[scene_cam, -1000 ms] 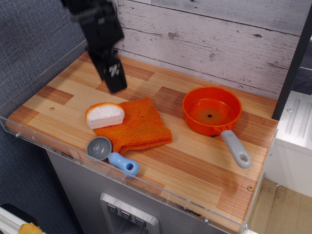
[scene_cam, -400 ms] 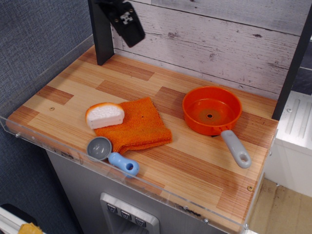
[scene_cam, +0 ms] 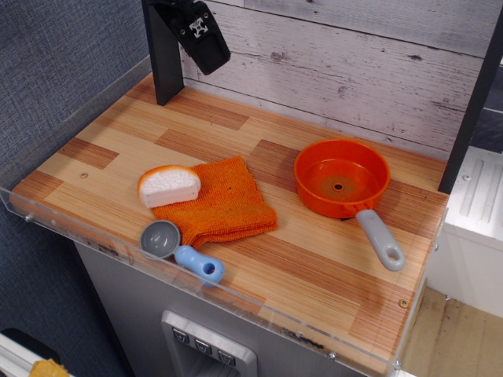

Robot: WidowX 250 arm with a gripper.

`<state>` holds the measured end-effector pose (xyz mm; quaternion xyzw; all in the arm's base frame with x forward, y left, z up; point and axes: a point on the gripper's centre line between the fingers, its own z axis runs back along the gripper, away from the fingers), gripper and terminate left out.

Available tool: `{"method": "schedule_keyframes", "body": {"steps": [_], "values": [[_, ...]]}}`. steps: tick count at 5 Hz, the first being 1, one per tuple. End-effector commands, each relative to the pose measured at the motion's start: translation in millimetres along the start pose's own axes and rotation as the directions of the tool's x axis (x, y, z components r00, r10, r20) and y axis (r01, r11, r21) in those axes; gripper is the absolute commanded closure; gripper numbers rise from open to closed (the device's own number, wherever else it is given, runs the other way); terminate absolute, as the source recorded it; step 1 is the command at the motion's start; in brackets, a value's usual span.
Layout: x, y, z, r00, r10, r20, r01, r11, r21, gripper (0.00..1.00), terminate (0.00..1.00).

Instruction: Pick up the bread and place it on the orange cloth

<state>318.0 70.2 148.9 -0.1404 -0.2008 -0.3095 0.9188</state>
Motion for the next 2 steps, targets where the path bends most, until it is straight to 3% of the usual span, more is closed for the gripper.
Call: {"method": "schedule_keyframes", "body": {"steps": [1, 2], "values": [[11.5, -6.8, 20.0, 0.999, -0.029, 0.028, 0.028, 0.999, 0.044, 0.00, 0.00], [11.5, -6.8, 20.0, 0.999, -0.029, 0.028, 0.028, 0.999, 0.044, 0.00, 1.00]]}}
